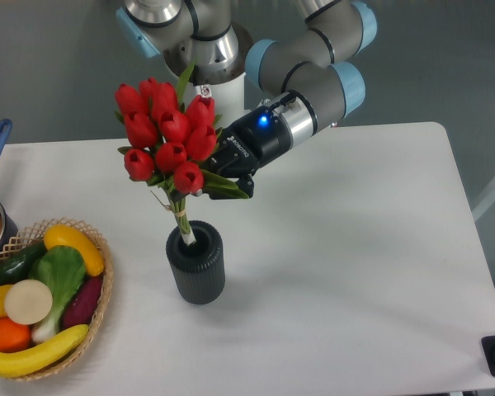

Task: Insert the flowers into the vase
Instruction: 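Lower the tulip stems into the gray vase opening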

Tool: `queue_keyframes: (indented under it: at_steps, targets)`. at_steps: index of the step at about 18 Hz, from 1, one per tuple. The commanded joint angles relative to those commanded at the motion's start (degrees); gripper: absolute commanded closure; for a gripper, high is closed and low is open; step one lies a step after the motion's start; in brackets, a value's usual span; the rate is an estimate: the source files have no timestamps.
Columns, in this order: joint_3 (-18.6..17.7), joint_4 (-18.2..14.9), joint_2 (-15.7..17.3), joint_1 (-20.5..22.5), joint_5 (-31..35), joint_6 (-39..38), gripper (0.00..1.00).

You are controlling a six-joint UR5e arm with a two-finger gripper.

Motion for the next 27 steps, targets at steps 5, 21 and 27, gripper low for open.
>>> queue_keyframes:
  at_steps: [5,21,27]
  targets:
    - [-0.09,-0.09,-1.14,-0.18,0.44,0.09,0.79]
    - [-2.98,0.00,-5.45,-0.18,2.11,0.26,0.79]
    - [-3.34,-0.09,-6.59,-0.26,2.11,0.26,0.79]
